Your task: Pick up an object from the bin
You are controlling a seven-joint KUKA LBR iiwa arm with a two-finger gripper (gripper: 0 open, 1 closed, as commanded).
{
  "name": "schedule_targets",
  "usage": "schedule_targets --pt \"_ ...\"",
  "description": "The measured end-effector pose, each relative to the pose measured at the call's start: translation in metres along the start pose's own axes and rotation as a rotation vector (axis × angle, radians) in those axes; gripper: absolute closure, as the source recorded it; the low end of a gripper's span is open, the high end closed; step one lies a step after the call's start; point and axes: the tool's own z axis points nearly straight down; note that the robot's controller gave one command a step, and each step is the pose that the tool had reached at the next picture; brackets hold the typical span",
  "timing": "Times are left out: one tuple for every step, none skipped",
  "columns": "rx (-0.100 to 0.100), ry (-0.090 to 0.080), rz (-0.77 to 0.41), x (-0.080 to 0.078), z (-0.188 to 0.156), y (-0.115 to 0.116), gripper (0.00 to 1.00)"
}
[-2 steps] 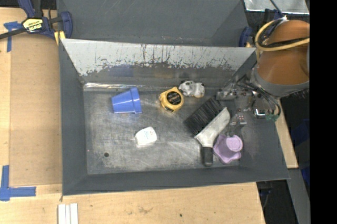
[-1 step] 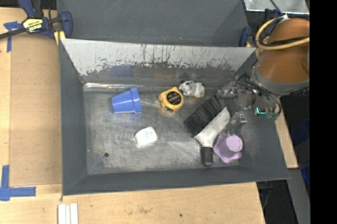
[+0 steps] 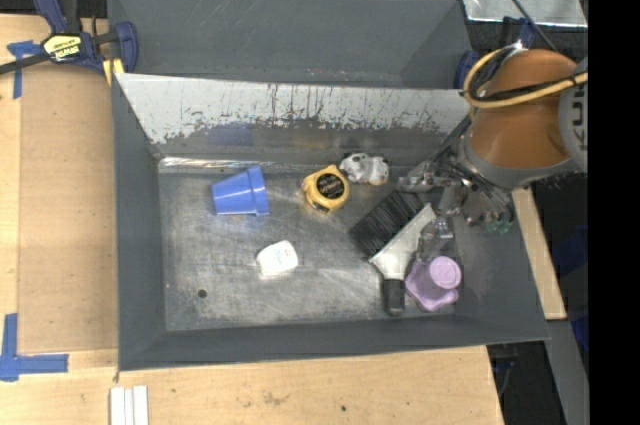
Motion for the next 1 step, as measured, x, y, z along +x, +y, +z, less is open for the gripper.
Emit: schedule_targets --pt "-0.001 0.009 -0.009 -0.0001 0.022 0.0203 0.0"
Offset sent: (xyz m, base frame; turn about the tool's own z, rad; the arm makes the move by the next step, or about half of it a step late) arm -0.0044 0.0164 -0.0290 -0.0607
